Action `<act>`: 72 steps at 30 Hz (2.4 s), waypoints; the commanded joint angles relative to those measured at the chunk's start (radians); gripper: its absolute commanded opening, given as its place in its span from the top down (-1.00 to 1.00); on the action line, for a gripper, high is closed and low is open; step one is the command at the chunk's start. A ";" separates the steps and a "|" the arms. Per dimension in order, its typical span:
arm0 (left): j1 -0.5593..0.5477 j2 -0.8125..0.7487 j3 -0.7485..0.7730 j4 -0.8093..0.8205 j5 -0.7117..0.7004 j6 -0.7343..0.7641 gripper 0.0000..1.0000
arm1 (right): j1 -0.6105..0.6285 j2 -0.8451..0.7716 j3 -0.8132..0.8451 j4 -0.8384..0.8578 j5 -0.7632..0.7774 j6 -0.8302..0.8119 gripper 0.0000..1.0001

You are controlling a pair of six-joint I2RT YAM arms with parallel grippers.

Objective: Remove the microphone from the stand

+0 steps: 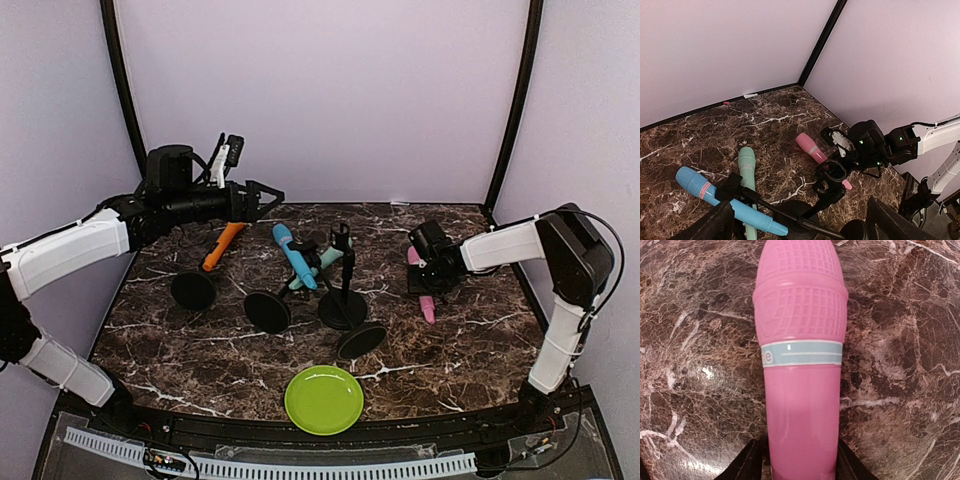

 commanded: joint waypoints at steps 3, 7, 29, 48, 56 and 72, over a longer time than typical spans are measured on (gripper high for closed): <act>0.007 -0.001 -0.005 0.012 -0.004 -0.013 -0.88 | -0.003 0.033 -0.013 -0.003 0.004 0.013 0.02; 0.008 -0.004 -0.009 0.013 -0.009 -0.017 -0.88 | -0.003 0.026 -0.016 -0.001 0.007 0.014 0.00; 0.090 0.146 -0.151 0.254 0.055 -0.300 -0.88 | -0.003 -0.304 -0.076 -0.001 0.039 0.016 -0.63; 0.086 0.508 -0.119 0.463 0.098 -0.531 -0.72 | -0.001 -0.484 -0.169 0.168 -0.075 0.019 -0.71; 0.084 0.624 -0.049 0.538 0.120 -0.570 -0.62 | -0.001 -0.493 -0.174 0.215 -0.098 0.013 -0.71; 0.085 0.717 0.047 0.607 0.135 -0.638 -0.24 | -0.001 -0.467 -0.178 0.223 -0.099 0.014 -0.70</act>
